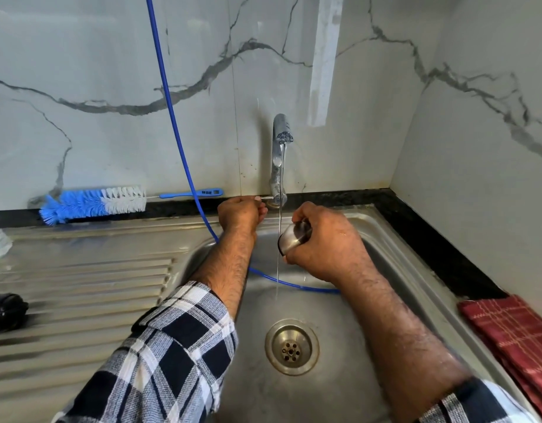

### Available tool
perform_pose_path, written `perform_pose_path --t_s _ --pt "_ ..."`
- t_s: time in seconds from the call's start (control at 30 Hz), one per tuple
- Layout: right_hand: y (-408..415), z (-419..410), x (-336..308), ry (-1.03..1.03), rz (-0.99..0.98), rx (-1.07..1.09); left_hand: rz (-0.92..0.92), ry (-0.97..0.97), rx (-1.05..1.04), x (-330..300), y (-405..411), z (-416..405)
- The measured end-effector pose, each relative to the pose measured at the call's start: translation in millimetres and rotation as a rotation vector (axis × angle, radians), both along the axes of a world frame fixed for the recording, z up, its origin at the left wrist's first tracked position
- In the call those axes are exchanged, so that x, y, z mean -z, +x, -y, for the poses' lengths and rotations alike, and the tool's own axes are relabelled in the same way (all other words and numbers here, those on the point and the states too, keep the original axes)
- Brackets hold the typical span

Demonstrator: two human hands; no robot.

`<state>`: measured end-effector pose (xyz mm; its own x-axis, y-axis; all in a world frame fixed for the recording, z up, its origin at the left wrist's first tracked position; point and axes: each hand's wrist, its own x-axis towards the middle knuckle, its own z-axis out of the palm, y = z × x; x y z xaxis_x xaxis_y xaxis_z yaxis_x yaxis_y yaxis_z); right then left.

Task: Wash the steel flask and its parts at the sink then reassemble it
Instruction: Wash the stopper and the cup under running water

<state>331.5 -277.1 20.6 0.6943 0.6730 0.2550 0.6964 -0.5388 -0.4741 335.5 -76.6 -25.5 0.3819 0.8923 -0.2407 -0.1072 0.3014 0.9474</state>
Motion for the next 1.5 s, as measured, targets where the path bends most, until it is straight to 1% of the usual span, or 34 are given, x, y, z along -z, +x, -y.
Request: perform_pose_path --t_s 0.1,0.2,0.33,0.43,0.53,0.6,0.7,0.77,0.87,0.9,1.0,1.1,1.33,1.43,1.5 --pt "0 0 -1 -0.006 -0.010 0.000 0.008 -0.002 0.017 0 -1 -2" --pt "0 0 -1 -0.004 -0.017 0.003 0.055 0.005 0.042 -3 0 -1" --pt "1 0 -1 0.018 -0.002 0.001 0.075 0.137 0.099 -18 5 4" --pt "2 0 -1 0.027 0.004 0.000 0.041 0.229 0.166 -31 13 11" --pt "2 1 -1 0.038 0.010 -0.008 -0.003 0.269 0.223 -37 13 13" --pt "2 1 -1 0.052 0.013 -0.014 -0.056 0.294 0.265 -39 5 12" --pt "1 0 0 0.086 0.016 -0.018 -0.122 0.335 0.276 -39 -20 19" --pt "-1 -1 1 0.104 0.007 -0.032 -0.147 0.419 0.274 -33 -41 28" --pt "-4 -1 1 0.113 -0.002 -0.066 -0.220 0.610 0.263 -25 -75 39" --pt "-5 -2 0 0.114 -0.001 -0.076 -0.234 0.640 0.254 -23 -85 41" --pt "-13 -2 -3 0.081 -0.010 -0.095 -0.265 0.667 0.186 -17 -114 44" --pt "-17 -3 -3 0.065 -0.023 -0.106 -0.284 0.678 0.161 -5 -130 46" --pt "-15 -7 4 0.061 -0.021 -0.102 -0.408 0.843 0.217 -2 -141 53" --pt "-14 -10 8 0.074 0.019 -0.089 -0.392 0.930 0.145 -5 -140 53" --pt "-14 -11 4 0.197 0.095 -0.054 -0.297 1.031 0.032 -9 -138 55"
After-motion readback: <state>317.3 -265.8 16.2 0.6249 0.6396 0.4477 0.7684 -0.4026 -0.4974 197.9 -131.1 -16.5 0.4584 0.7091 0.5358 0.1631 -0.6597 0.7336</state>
